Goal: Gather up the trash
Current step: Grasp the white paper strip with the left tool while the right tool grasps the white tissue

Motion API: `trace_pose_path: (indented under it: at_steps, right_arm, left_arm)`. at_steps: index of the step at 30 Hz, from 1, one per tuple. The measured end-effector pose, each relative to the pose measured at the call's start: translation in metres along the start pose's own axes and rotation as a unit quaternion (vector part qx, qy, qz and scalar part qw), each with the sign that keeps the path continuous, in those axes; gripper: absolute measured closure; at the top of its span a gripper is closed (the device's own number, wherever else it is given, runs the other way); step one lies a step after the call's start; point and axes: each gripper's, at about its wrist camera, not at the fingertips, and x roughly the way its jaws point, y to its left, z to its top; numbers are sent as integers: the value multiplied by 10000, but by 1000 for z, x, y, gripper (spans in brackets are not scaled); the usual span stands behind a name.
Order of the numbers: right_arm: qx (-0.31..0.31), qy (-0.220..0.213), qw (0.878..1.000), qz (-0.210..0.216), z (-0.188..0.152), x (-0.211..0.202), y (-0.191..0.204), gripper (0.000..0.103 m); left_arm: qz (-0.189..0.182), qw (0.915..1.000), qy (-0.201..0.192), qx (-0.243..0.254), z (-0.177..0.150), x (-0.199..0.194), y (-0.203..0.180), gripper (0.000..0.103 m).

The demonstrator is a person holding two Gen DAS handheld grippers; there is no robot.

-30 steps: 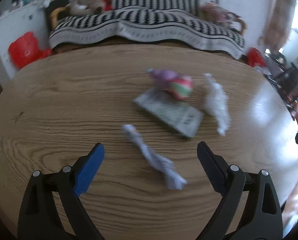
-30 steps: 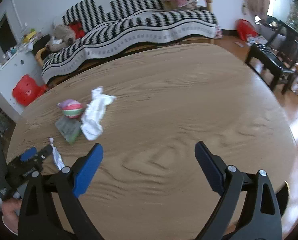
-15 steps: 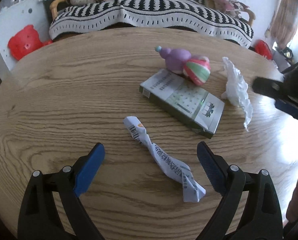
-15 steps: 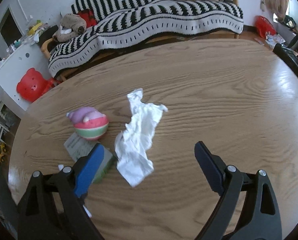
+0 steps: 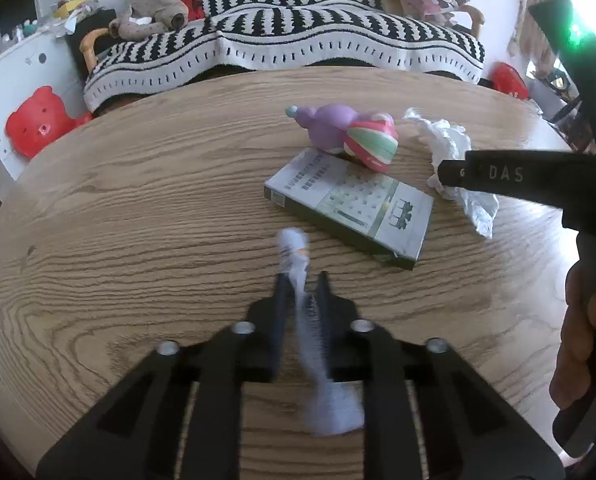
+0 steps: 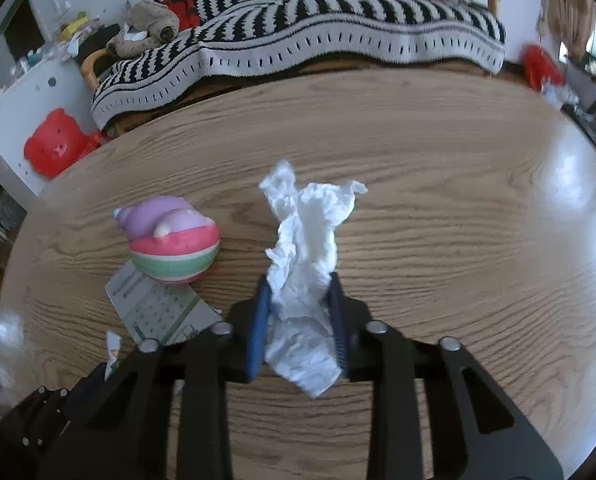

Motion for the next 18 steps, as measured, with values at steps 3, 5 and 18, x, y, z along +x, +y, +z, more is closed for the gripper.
trace_pose_path:
  at_steps: [3, 5, 18]
  right_arm:
    - [66, -37, 9998, 165, 0, -8, -4, 79]
    - [95, -109, 9997, 181, 0, -17, -8, 79]
    - [285, -300, 9991, 47, -17, -69, -55, 80]
  left_arm:
    - [-192, 9996, 117, -143, 2, 0, 6, 95]
    - [-197, 9995, 127, -205, 3, 0, 10, 95]
    - [-375, 9985, -79, -393, 15, -23, 7, 95]
